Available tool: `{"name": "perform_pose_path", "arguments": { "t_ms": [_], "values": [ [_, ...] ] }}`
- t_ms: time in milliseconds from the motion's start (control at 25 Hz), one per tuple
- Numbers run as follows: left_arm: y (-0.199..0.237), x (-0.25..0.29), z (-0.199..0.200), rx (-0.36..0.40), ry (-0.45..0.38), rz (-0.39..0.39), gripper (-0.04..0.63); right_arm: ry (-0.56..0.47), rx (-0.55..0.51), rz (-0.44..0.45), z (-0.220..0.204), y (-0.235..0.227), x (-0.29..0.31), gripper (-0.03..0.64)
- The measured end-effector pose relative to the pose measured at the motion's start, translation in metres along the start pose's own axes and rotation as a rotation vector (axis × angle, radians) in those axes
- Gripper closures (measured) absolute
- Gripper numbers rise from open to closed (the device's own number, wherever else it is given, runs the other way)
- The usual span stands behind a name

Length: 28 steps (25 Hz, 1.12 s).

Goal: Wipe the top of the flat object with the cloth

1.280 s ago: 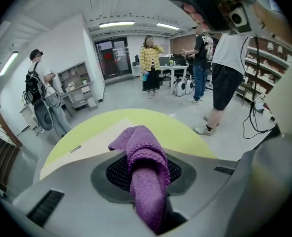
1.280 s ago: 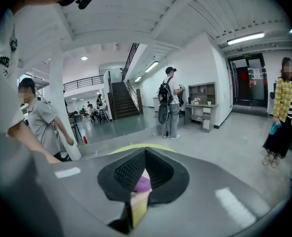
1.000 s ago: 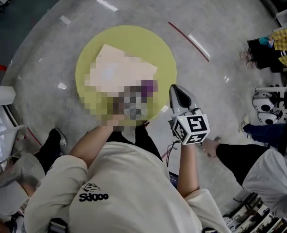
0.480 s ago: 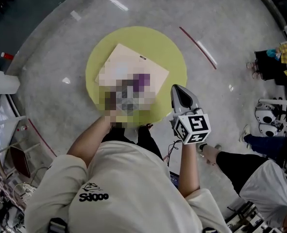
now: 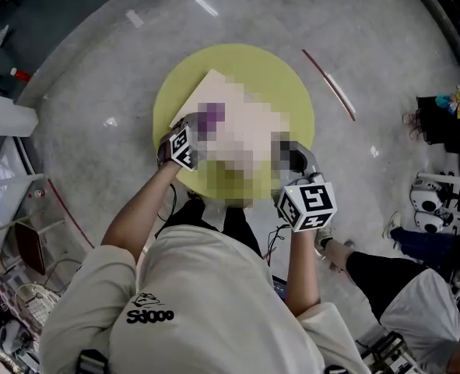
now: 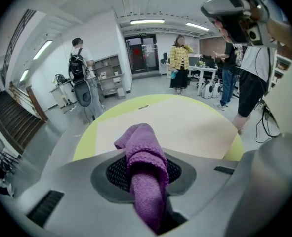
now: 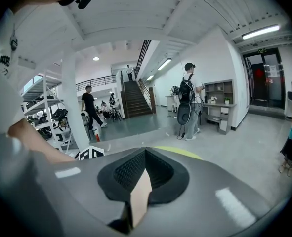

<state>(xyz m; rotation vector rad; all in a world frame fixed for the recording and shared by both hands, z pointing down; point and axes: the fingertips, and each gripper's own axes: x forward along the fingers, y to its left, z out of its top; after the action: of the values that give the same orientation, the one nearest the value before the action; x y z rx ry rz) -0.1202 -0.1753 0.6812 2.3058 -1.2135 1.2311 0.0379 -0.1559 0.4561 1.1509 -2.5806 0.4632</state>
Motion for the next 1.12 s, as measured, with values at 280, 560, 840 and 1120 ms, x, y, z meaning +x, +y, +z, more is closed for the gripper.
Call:
{"name": "perform_pose_path", "arguments": {
  "t_ms": [280, 560, 840, 1120],
  "values": [
    [0.066, -0.024, -0.047, -0.155, 0.051, 0.126, 0.495, 0.022, -0.002, 0.005, -0.005, 0.006, 0.000, 0.607],
    [0.060, -0.039, -0.068, -0.162, 0.065, 0.129, 0.495, 0.032, -0.011, 0.024, -0.010, 0.010, 0.000, 0.607],
    [0.016, -0.037, -0.060, -0.119, 0.054, 0.075, 0.495, 0.033, -0.008, 0.023, -0.018, 0.003, -0.008, 0.607],
    [-0.040, -0.034, -0.041, -0.111, 0.030, -0.017, 0.495, 0.033, 0.005, 0.004, -0.027, -0.007, -0.027, 0.607]
  ]
}}
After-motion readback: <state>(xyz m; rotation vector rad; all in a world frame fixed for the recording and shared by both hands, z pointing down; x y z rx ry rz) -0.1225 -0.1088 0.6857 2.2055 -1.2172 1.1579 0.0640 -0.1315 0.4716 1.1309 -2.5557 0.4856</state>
